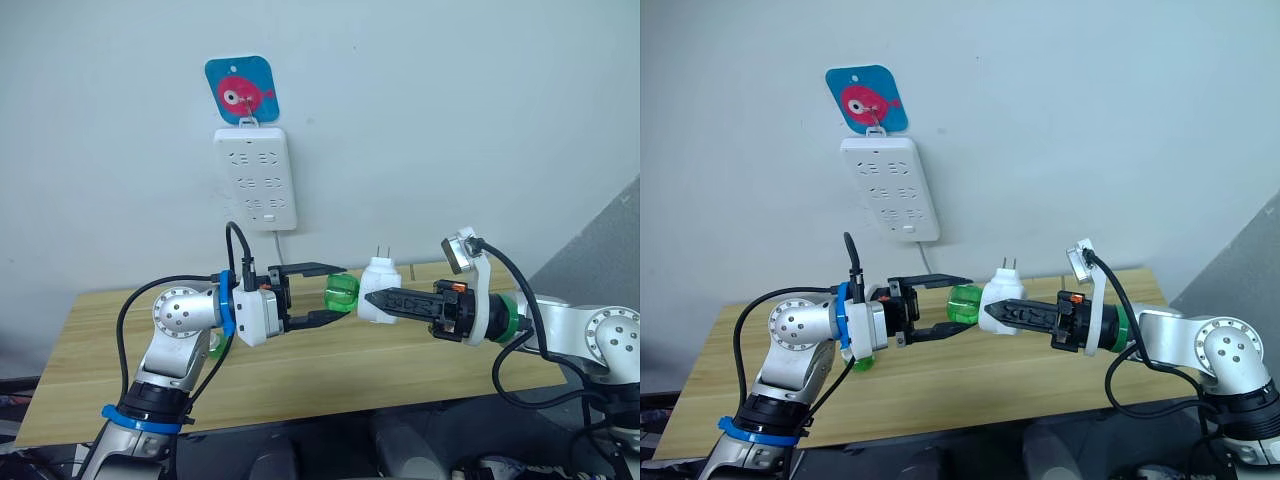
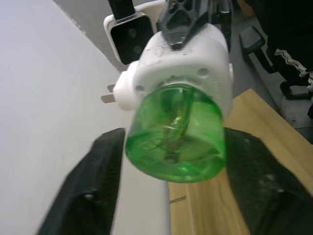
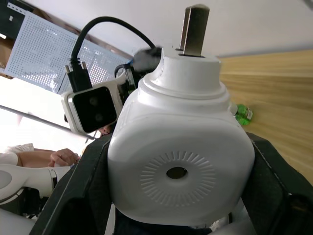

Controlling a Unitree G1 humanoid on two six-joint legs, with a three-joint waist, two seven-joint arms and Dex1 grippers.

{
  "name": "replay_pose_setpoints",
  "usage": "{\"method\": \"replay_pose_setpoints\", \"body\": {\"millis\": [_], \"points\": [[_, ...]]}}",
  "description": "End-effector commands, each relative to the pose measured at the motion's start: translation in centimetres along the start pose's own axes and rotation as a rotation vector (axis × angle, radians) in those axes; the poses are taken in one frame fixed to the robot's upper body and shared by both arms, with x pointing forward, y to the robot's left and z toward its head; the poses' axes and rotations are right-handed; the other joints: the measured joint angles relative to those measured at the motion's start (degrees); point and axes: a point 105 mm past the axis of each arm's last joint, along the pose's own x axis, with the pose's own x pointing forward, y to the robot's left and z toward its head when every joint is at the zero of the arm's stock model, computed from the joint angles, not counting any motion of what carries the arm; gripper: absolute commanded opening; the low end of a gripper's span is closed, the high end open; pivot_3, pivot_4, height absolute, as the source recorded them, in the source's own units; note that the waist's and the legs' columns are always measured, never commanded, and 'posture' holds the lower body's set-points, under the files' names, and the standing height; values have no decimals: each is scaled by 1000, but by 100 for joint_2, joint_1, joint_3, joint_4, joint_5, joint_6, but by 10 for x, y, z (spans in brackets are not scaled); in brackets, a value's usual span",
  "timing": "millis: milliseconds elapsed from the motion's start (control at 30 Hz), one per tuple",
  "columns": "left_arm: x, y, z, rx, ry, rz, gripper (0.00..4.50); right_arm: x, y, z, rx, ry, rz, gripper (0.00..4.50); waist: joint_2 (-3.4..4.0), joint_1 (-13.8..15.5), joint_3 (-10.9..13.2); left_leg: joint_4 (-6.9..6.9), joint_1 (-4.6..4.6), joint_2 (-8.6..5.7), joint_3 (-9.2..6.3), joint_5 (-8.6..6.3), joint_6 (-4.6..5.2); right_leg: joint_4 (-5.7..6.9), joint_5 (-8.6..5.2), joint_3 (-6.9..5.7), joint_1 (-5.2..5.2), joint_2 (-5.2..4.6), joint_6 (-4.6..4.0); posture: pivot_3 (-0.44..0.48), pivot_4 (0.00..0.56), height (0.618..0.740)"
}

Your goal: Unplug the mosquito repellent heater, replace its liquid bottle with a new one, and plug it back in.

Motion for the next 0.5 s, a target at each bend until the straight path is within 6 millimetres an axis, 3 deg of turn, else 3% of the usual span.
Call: {"method": "replay_pose_setpoints", "body": {"millis": [33, 167, 300, 400, 500], "points": [[1, 4, 14, 4, -56, -45, 2362, -1, 11, 3, -27, -13, 38, 3085, 0, 0, 0, -1, 0, 0, -1, 0, 0, 0, 0, -1, 0, 0, 0, -217, 134, 740], [-4, 6, 15, -144, -13, -213, 2362, -2, 10, 3, -30, 1, 26, 3085, 0, -4, 1, 1, 0, 1, -2, 0, 0, 2, 0, -2, 0, 2, 0, -213, 137, 740], [-18, 14, -4, -570, 238, -303, 2362, -5, 12, 4, -51, 29, 30, 3069, -3, -16, 9, 0, -1, 1, -4, 0, 0, 0, 0, -3, 0, 3, 0, -212, 139, 740], [-18, 23, 7, -880, 292, -373, 2362, -7, 19, 0, -104, 119, 43, 3063, -1, -25, 33, 0, -3, -2, -6, 0, 1, 0, -1, -5, -2, 2, 1, -202, 142, 740], [-14, 29, 23, -1039, 283, -428, 2362, -8, 23, 1, -111, 137, 65, 3053, -4, -36, 38, -3, -4, 1, -16, -1, 1, -2, -2, -17, -4, 4, -1, -202, 142, 740]]}}
